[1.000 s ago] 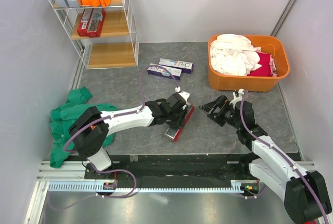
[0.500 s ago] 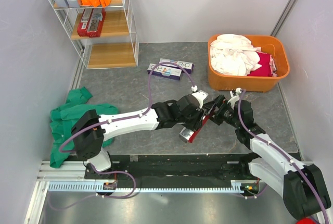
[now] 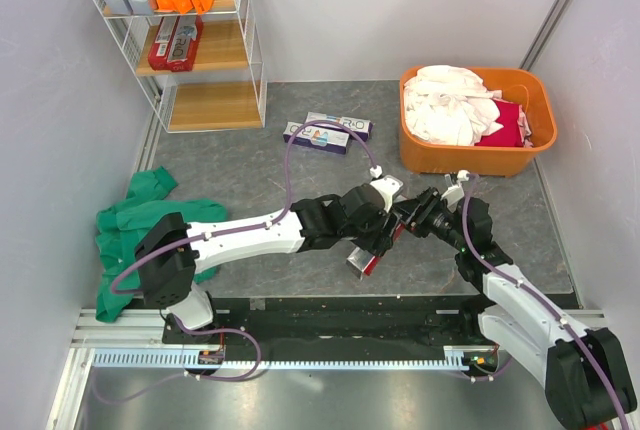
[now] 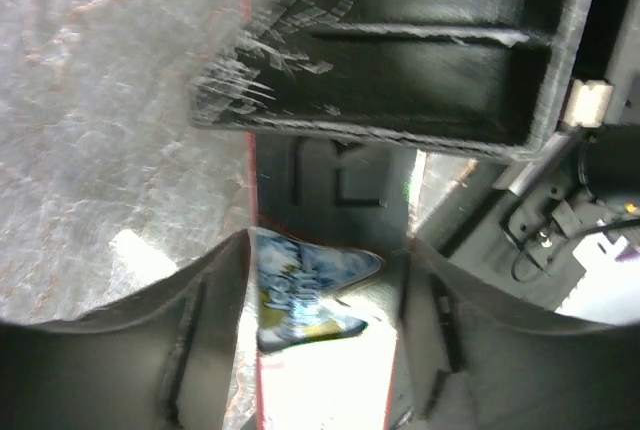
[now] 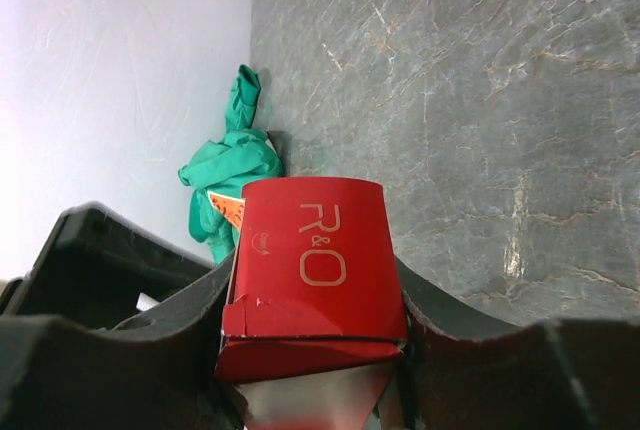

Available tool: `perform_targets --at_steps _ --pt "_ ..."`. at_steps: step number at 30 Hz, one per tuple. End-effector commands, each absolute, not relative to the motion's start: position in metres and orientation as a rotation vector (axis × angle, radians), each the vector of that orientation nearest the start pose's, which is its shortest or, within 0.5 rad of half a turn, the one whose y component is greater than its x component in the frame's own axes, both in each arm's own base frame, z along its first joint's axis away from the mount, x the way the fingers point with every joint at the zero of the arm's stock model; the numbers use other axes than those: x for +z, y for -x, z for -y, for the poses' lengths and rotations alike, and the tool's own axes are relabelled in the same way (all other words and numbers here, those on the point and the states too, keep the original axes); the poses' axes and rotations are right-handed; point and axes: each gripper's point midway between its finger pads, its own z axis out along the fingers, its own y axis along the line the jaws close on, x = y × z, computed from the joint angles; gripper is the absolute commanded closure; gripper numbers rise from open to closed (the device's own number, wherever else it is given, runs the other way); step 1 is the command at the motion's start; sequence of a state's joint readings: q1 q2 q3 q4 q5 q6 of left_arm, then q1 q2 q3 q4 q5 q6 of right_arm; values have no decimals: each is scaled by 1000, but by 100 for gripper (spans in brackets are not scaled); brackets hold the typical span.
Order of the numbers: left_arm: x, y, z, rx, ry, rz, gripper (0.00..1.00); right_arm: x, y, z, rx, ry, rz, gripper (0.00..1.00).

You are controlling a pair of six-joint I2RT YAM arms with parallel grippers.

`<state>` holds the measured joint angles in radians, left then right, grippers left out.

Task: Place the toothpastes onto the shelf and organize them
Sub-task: Pick up the toothpaste from the center of the board.

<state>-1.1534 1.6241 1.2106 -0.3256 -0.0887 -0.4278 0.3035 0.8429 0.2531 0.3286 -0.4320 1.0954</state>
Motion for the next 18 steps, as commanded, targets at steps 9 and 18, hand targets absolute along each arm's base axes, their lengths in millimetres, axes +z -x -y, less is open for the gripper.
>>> perform_targets --at_steps 9,18 --pt "208 -218 378 -777 -570 -2138 0 185 -247 -190 1357 -400 -1887 70" --pt "234 -227 334 -1444 -261 -2024 0 212 -253 -184 1325 -394 -1812 69"
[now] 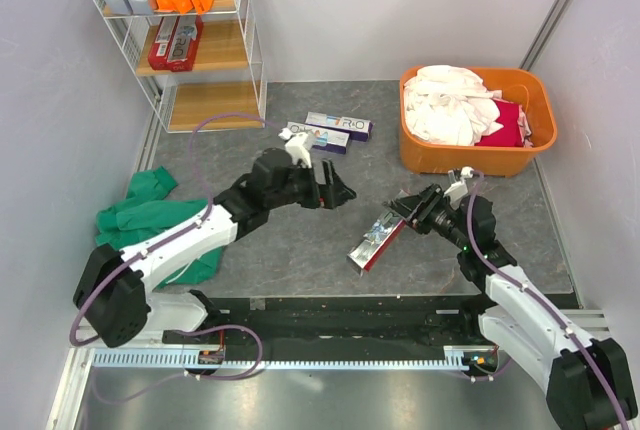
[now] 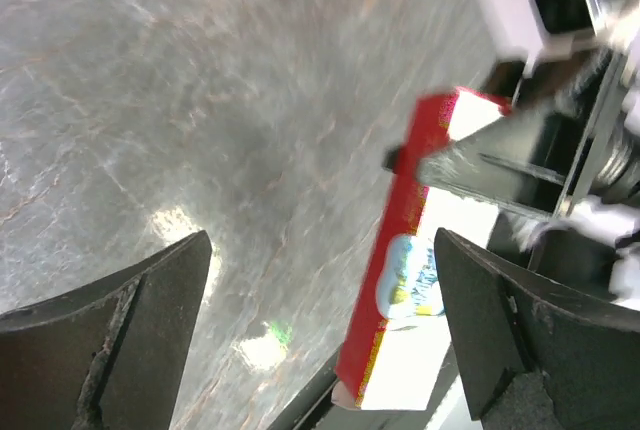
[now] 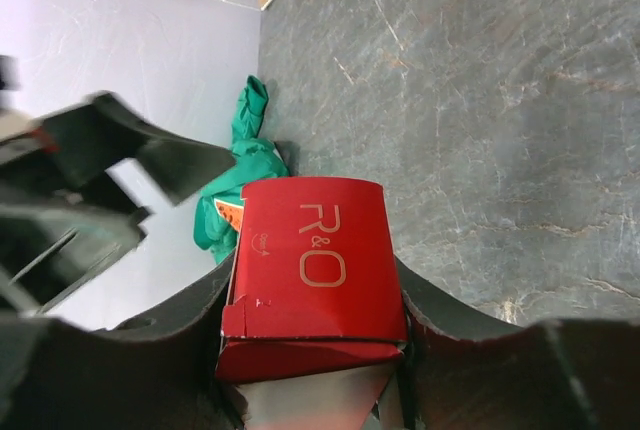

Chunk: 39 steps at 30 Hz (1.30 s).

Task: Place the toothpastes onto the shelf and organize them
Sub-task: Pick up the toothpaste from the center of the board.

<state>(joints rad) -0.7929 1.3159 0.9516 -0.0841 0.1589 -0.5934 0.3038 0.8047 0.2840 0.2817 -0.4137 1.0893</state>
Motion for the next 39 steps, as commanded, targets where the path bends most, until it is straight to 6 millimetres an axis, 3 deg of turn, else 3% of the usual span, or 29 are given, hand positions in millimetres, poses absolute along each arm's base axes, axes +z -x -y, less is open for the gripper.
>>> perform_targets --at_steps 1,9,11,14,20,26,28,31,39 --pt "232 -229 330 -1498 -209 -1995 0 214 -255 -181 1314 -413 -1796 69" --pt "216 -208 337 -1791 -119 -1949 0 268 -251 -154 1275 -495 -1570 68" --pt "222 -205 339 -1860 -143 -1877 0 286 -248 -141 1247 -519 -1486 68" --pt "231 -197 337 -1967 -142 -1778 0 297 -247 -127 1202 -552 -1417 67" --pt "253 -190 340 -2059 -191 -1642 0 294 -247 -122 1188 -593 -1416 65" --pt "238 -186 369 -1996 -286 -1769 0 297 -248 -122 1189 -595 -1414 65" --pt "224 -187 375 -1987 -279 -1825 1 298 -248 -122 1183 -594 -1411 65" --pt "213 -187 382 -2027 -259 -1858 7 298 -249 -121 1182 -599 -1410 65" --pt "213 -179 390 -2208 -204 -1787 21 297 -249 -121 1184 -600 -1410 65"
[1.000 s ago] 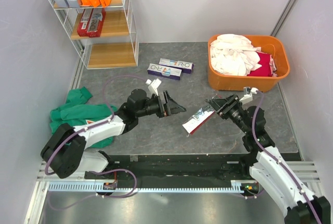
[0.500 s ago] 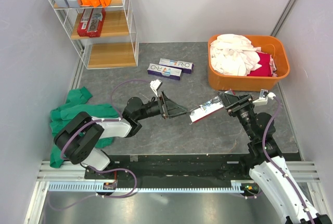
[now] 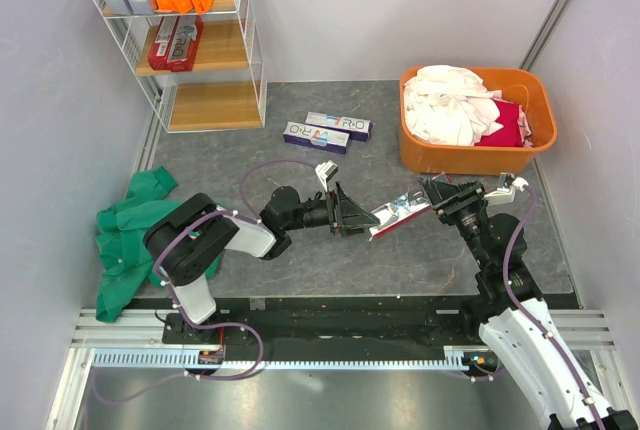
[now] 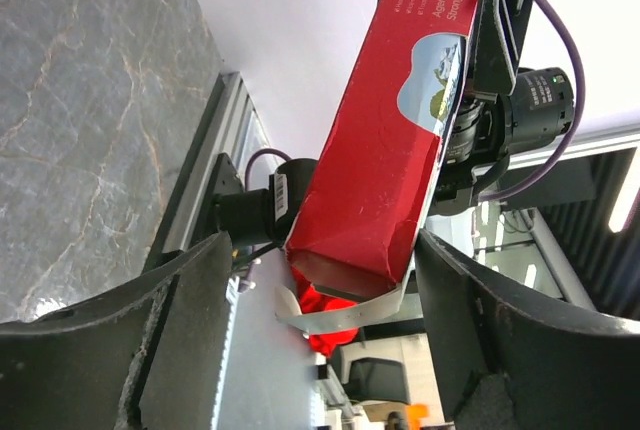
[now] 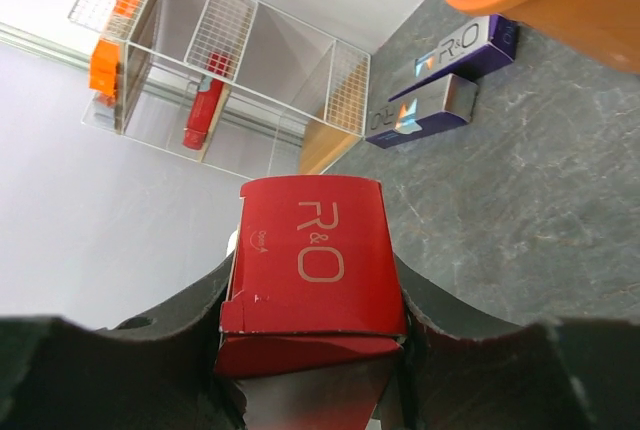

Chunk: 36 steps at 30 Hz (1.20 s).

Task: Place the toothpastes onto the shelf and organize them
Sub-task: Pick up the toothpaste from the center of the board.

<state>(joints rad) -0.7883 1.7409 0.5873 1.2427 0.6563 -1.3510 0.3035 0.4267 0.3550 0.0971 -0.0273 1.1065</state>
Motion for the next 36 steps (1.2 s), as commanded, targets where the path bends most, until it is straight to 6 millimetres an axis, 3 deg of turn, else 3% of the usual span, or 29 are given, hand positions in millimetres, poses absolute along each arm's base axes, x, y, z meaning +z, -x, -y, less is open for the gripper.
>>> perform_targets --at_steps 1,9,16,24,36 --pt "216 -178 391 -2222 -211 -1755 23 296 -249 -122 1186 -596 -1416 65" --pt "225 -171 394 -2224 -233 -1728 29 289 -250 -123 1184 -608 -1431 63" --pt "226 -172 396 -2226 -240 -1723 55 277 -253 -127 1187 -621 -1472 58" --pt "227 -179 393 -2236 -211 -1696 57 258 -259 -132 1177 -639 -1549 37" --pt "228 -211 350 -2138 -108 -1682 58 244 -262 -137 1166 -638 -1607 21"
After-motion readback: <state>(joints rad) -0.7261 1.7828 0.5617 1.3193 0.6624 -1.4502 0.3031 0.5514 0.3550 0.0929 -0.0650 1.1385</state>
